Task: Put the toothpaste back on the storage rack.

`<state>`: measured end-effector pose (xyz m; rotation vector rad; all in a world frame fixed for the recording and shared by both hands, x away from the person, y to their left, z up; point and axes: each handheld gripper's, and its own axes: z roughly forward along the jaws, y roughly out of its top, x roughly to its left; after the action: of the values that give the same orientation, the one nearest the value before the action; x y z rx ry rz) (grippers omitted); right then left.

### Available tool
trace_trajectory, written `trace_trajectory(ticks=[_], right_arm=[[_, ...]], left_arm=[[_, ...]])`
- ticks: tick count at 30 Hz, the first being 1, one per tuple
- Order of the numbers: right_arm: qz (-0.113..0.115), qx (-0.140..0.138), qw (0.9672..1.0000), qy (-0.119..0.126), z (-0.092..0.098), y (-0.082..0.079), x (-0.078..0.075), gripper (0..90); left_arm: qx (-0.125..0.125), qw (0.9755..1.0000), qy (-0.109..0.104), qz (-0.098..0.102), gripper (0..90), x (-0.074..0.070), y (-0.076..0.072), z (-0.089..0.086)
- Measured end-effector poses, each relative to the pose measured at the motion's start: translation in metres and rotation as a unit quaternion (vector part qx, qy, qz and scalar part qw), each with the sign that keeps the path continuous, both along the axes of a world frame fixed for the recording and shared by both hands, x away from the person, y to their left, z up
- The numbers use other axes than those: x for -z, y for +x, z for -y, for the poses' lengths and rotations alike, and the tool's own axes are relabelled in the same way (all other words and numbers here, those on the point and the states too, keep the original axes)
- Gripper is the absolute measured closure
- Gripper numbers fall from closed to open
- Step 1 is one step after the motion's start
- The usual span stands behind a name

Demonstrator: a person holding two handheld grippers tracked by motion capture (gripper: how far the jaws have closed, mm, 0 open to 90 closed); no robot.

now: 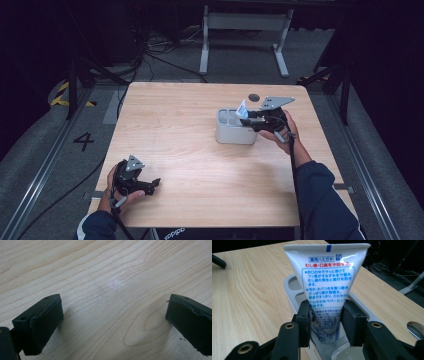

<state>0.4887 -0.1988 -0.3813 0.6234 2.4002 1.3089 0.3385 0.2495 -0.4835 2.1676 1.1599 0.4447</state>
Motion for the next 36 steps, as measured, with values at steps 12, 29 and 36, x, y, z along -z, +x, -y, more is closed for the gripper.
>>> trace_trajectory(ticks=[12, 29, 36], right_arm=[[0.006, 0.003, 0.9999, 0.015, 0.005, -0.001, -0.003, 66.2], [0.013, 0.005, 0.9999, -0.001, 0.012, -0.01, -0.007, 62.2], [0.019, 0.008, 0.9997, -0.012, 0.017, -0.016, -0.009, 58.9]], left_arm=[[0.001, 1.0, 0.0, -0.002, 1.5, 0.0, 0.0, 0.0], [0.001, 1.0, 0.001, -0.002, 1.4, 0.0, 0.0, 0.0], [0.001, 1.0, 0.001, -0.002, 1.4, 0.0, 0.0, 0.0]])
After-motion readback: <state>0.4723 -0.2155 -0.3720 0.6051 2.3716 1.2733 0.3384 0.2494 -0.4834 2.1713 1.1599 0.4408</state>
